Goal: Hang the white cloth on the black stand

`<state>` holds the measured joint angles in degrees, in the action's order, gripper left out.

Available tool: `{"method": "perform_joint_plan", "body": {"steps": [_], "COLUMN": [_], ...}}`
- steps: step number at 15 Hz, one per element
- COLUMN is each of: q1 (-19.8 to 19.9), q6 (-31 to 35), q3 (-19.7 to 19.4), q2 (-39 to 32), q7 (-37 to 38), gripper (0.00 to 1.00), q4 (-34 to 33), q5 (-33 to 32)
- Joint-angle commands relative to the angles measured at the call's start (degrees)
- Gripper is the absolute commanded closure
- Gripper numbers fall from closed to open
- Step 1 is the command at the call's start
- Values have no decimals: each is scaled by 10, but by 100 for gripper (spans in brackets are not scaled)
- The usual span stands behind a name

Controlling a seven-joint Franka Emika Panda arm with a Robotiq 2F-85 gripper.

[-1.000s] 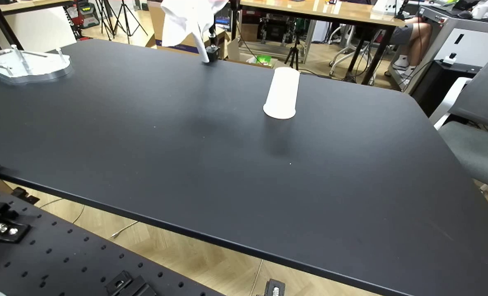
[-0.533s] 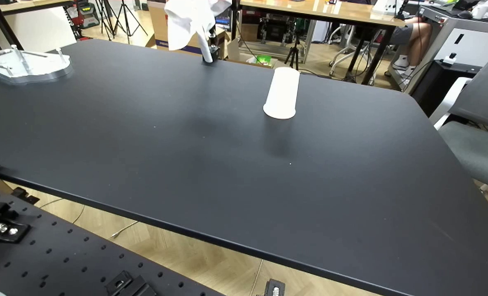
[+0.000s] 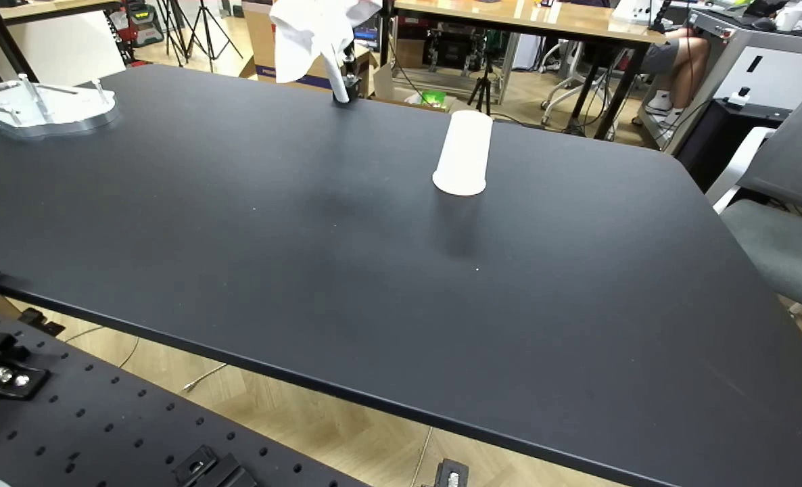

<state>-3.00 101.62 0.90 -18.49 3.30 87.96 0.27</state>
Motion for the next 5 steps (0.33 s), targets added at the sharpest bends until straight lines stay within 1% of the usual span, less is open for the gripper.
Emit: {"method": "perform_joint_plan", "body": {"steps": [1, 5], "q1": [2, 3], "q6": [-9, -26], "q3": [3, 3], "q2": [7, 24], "q7": [-3, -9], "gripper": [0, 0], "q4": [-2, 0], "q5": [5, 12]}}
